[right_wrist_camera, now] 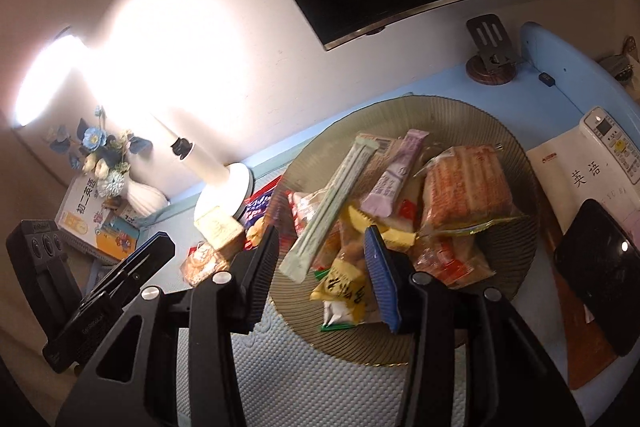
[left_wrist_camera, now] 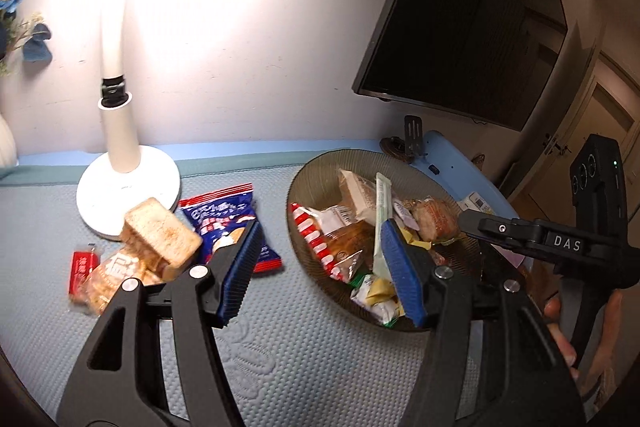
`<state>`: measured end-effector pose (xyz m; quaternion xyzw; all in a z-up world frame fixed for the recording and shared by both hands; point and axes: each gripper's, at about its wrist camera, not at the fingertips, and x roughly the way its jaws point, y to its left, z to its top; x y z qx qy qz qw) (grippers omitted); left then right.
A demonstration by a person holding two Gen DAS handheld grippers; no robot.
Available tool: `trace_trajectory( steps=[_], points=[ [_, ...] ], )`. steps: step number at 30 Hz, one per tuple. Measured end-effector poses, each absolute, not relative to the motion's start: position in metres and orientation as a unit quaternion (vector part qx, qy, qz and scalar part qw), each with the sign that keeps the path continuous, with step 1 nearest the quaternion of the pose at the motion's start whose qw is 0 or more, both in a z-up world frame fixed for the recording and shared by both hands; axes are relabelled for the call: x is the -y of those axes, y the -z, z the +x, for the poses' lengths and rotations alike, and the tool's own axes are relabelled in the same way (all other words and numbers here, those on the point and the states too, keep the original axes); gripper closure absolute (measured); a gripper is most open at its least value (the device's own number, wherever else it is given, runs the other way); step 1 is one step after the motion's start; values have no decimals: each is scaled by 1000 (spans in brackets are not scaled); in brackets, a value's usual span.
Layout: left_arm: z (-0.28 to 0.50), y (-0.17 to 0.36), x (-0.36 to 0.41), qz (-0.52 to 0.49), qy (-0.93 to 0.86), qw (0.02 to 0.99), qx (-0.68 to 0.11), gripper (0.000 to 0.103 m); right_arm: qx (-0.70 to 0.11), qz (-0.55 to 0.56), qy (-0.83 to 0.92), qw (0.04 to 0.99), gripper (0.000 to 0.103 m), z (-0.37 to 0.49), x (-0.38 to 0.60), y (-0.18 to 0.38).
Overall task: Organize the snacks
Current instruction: 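Move both tools back over the remaining snacks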
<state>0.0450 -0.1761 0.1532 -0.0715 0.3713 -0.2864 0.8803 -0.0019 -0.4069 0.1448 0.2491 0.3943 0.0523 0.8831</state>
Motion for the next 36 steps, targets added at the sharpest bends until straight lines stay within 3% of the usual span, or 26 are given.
trace_trajectory(
  steps=[15, 22, 27, 30, 36],
  points=[
    [6, -90, 28, -113, 135, 892, -417, 41, -450, 178, -118, 867, 55, -10, 288, -93],
    [4, -42, 9, -89, 91, 886, -446, 41, -451, 78, -92, 884, 48, -4, 251, -45],
    [4, -18, 5, -87, 80, 883, -455, 41, -463, 68, -95, 879, 43, -3, 245, -15],
    [1, -20, 5, -85, 85, 887, -446, 39, -443, 67, -102, 888, 34, -7, 245, -22],
    [-2, -22, 12, -68, 89, 890, -442, 37, -445, 78, -104, 886, 34, -6, 248, -22]
  ],
)
